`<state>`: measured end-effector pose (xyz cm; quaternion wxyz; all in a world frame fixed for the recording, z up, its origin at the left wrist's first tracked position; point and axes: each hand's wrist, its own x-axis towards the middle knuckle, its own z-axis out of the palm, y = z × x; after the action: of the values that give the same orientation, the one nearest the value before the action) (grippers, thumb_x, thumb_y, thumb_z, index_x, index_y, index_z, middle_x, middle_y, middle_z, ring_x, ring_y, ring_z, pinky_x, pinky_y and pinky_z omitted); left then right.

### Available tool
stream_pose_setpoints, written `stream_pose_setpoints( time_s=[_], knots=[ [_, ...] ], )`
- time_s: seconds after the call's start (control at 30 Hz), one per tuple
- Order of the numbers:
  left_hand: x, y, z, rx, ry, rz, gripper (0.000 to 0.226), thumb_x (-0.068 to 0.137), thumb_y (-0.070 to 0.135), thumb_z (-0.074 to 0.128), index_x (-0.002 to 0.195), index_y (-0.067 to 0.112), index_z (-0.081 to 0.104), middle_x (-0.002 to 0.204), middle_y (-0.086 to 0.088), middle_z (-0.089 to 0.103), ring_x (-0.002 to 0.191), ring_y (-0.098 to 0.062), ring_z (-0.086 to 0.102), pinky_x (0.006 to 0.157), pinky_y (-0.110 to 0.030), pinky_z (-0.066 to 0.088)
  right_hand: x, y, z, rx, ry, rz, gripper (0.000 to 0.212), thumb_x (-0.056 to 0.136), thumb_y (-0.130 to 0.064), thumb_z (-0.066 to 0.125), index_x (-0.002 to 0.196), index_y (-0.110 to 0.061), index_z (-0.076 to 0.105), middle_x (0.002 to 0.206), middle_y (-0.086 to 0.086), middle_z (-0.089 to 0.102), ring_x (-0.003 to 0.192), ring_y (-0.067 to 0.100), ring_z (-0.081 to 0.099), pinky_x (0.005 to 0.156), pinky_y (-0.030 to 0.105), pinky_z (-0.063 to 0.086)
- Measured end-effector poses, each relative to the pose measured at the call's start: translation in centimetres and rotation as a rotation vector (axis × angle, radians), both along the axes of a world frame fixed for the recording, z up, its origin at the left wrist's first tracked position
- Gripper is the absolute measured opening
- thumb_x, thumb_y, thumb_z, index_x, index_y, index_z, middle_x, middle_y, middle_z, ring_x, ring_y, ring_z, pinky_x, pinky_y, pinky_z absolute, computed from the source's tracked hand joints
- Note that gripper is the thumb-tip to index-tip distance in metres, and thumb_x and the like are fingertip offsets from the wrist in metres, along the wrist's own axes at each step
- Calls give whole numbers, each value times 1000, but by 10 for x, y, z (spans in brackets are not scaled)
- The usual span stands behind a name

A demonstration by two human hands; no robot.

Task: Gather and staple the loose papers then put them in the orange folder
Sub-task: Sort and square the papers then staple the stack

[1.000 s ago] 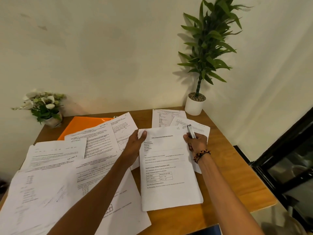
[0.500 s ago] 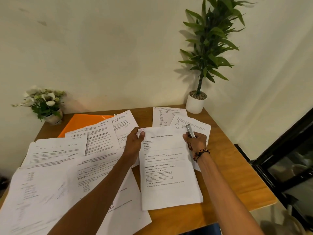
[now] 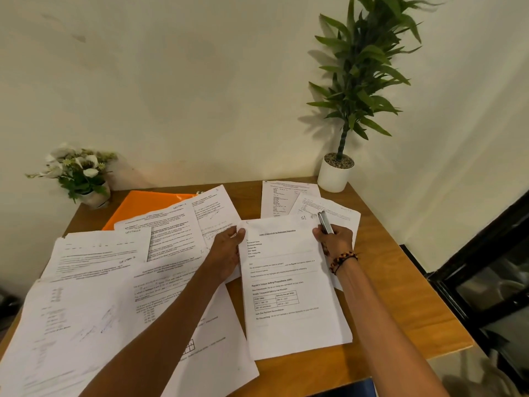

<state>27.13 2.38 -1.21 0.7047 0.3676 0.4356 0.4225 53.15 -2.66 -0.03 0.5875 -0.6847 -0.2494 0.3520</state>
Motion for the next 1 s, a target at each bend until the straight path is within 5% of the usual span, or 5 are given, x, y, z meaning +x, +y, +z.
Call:
stream_pose_setpoints(
  time_s=[0.3,0.6,0.73,0.87,1.0],
  knots=[
    [11,-1,2,126,207,118,18,103,13,54,116,24,61,110,2,71,92,-19,73,62,-26,60,-1,2,-12,-23,-225,-38,18,82,-17,80,72,-12,66,65,0,62,63,18,55,61,28,45],
    [15,1,-1,230,343,89,27,102,18,58,129,16,59,118,-4,73,100,-24,74,85,-50,62,-16,4,41,239,-515,-60,31,102,-46,45,101,-15,50,82,2,58,70,12,53,58,21,39],
    [18,-2,-1,245,417,80,28,102,25,57,126,9,59,121,-6,70,102,-24,72,87,-51,61,-25,25,58,245,-432,127,35,103,-43,42,100,-9,49,82,6,56,72,16,52,64,37,45],
    [19,-8,1,303,406,50,37,101,26,59,136,13,54,133,-6,66,109,-24,71,85,-50,62,-53,46,65,121,-339,338,23,103,-37,44,96,-16,39,73,-3,44,64,11,43,66,35,38],
    [21,-16,12,406,435,36,15,103,21,57,115,30,57,125,-4,69,108,-23,70,82,-41,63,-80,63,77,-5,-429,417,32,105,-40,38,118,-11,37,82,-3,48,72,11,49,72,34,41]
  ],
)
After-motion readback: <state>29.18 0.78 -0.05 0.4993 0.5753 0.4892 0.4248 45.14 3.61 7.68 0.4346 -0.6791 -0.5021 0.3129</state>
